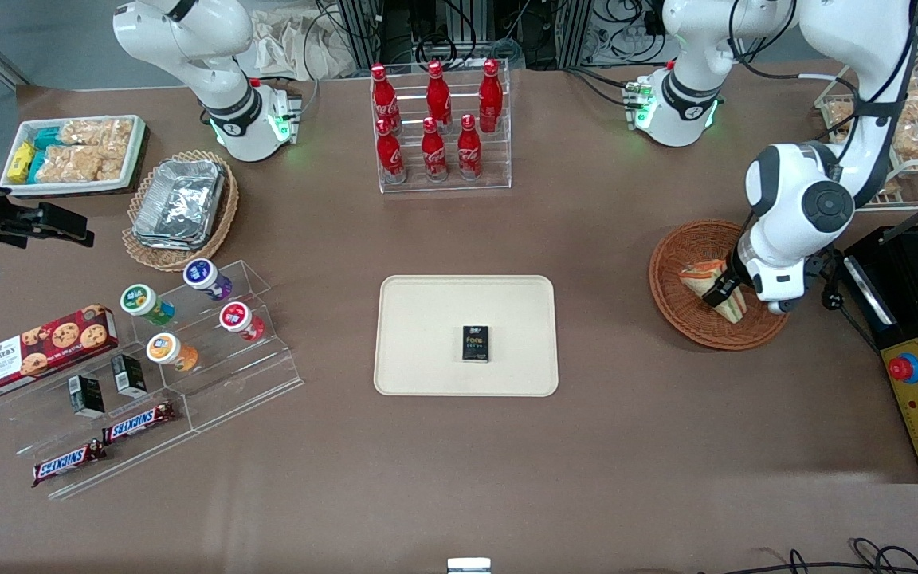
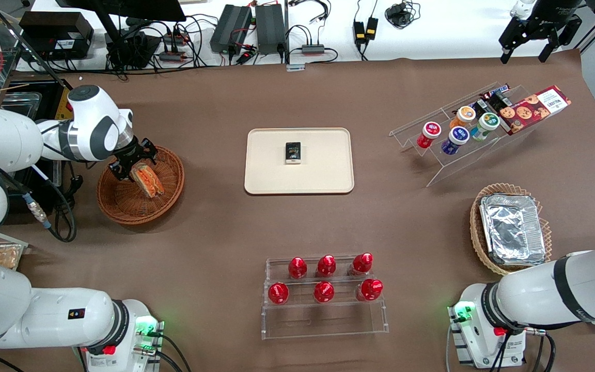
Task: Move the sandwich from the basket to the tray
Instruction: 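Lower the left gripper and close it on the wrapped sandwich, then lift the sandwich up out of the basket with the left gripper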
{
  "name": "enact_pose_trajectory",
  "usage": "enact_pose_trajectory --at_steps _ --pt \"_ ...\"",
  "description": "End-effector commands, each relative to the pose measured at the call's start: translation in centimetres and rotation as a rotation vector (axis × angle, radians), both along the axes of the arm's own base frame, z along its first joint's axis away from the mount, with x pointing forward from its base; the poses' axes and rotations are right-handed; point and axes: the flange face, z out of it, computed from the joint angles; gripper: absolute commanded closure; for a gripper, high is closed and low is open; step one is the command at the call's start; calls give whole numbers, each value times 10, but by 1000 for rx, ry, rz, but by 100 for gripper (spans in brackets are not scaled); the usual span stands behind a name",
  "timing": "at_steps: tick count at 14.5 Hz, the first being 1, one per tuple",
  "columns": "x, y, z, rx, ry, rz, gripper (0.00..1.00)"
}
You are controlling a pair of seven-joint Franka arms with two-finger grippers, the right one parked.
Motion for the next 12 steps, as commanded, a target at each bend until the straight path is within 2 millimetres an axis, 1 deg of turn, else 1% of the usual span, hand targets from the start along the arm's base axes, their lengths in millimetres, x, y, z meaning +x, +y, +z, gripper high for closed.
enact_pose_trajectory --at_steps 1,4,5,6,7,10,12 --pt "-5 -1 -4 2 -33 19 100" --pt "-2 -1 0 1 -42 17 100" --pt "0 -1 6 2 -48 14 100" --pt "1 -1 18 2 -57 4 100" --pt "4 -1 34 5 -58 -13 100" --pt "9 -2 82 4 -36 -156 100" --pt "22 1 117 1 -29 -267 100"
